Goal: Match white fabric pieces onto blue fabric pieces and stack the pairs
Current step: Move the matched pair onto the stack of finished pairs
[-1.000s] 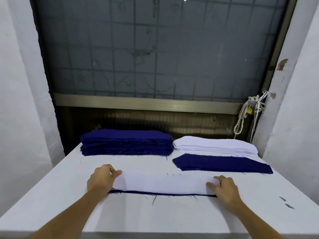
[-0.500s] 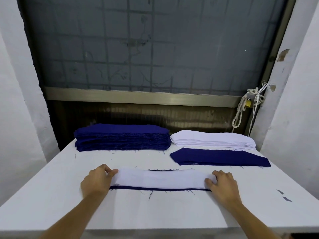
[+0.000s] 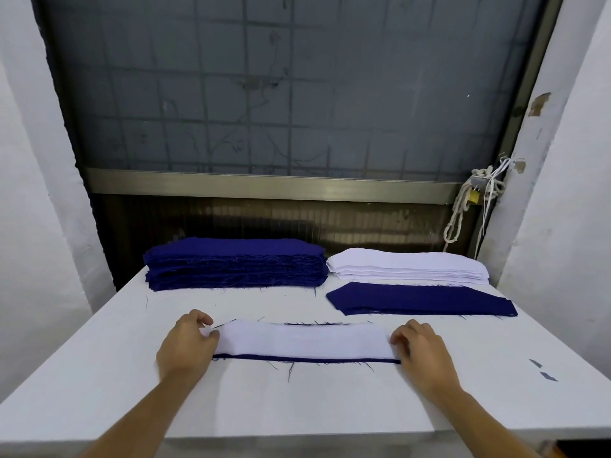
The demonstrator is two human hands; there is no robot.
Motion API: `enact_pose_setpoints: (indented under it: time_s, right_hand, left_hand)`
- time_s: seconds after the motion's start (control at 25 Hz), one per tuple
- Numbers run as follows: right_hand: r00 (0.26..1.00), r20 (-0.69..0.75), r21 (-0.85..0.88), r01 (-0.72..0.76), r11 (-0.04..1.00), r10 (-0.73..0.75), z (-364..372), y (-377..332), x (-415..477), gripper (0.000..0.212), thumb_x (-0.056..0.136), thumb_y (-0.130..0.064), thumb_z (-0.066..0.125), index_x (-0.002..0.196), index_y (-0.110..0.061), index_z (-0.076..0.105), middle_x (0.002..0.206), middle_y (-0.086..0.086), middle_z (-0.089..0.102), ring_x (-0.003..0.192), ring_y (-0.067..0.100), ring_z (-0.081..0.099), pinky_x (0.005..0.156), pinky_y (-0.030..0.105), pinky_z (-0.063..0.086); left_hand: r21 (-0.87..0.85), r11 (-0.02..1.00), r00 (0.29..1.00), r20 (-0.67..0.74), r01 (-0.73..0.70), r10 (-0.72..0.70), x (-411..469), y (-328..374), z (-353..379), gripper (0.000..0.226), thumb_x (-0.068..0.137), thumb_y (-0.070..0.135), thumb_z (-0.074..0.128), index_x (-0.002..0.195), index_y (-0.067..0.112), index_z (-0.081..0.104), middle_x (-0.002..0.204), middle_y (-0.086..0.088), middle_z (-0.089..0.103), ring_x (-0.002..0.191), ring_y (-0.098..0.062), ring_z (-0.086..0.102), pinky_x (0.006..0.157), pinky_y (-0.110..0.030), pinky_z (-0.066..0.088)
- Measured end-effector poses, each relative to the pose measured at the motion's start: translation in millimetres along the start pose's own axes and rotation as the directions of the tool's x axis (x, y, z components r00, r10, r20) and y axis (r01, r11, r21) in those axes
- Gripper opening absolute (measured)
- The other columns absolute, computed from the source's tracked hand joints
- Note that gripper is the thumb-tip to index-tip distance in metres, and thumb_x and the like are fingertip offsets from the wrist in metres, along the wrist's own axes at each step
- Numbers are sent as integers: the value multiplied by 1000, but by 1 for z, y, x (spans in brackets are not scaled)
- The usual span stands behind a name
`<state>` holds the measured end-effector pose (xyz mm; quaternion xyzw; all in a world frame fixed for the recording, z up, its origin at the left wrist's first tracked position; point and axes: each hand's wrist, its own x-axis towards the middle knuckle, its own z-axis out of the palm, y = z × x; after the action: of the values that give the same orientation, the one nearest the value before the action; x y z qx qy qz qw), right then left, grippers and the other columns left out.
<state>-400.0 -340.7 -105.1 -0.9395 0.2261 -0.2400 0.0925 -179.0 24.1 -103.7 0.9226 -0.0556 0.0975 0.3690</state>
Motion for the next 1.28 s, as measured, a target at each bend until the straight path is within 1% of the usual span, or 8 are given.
enact_pose_setpoints:
  time_s: [0.08,0.2,0.32,0.56,0.88,1.0,1.16,1.28]
  right_hand:
    - [1000,24,-19,0,1000,0,1,-1,3,20,95,-13,52,93,-26,66,95,-17,59,89,9,51,80,27,45]
    - [993,108,-183,-21,983,41,-6,-8,19,20,93,-18,44,90,-27,62,94,-11,61,89,12,51,80,27,42]
    - [991,127,-294,2,956,37,-14,-26,50,21,96,-23,42,85,-28,58,85,-9,61,83,14,49,72,29,37]
    - [994,103,-203,47,978,-26,-9,-84,123,20,96,-25,44,84,-32,57,83,-10,64,77,13,47,70,31,39]
    - [986,128,23,104,994,-107,29,-163,216,14,96,-22,53,93,-30,64,87,-12,65,87,14,59,82,35,53]
    - [982,121,77,133,988,-142,49,-180,247,9,99,-28,57,105,-29,64,103,-10,64,98,13,59,92,37,51]
    - [967,201,95,139,986,-156,74,-193,275,24,101,-37,56,122,-27,59,122,-6,57,113,15,56,101,38,47]
    - [961,225,59,151,987,-161,90,-198,280,29,101,-41,53,127,-29,56,130,-5,53,119,16,52,104,37,44]
  left_hand:
    - [-8,1000,1000,1,-7,7,1,-1,-1,14,86,27,65,96,34,57,104,12,60,80,-13,60,68,-31,46]
    - [35,999,995,99,-23,19,18,3,-6,18,83,24,67,97,31,57,102,10,55,79,-9,57,68,-32,46]
    - [2,999,990,132,-43,43,50,16,-22,14,88,23,66,98,28,58,90,7,63,77,-12,60,65,-31,47]
    - [-27,970,969,-70,-241,239,133,45,-61,5,99,23,62,97,18,62,90,0,66,79,-15,63,67,-32,51]
    - [179,958,973,107,-223,207,241,22,-56,23,104,34,51,120,21,60,112,-2,63,94,-16,61,90,-38,55]
    - [279,942,977,155,-188,149,271,10,-47,32,104,38,50,128,20,58,113,-2,65,97,-19,63,92,-41,56]
    - [283,947,977,191,-150,98,297,0,-39,33,98,40,61,126,21,61,109,0,66,98,-18,64,92,-40,56]
    - [240,961,973,214,-137,85,308,-2,-38,22,94,37,68,113,28,65,109,2,67,102,-18,64,97,-44,54]
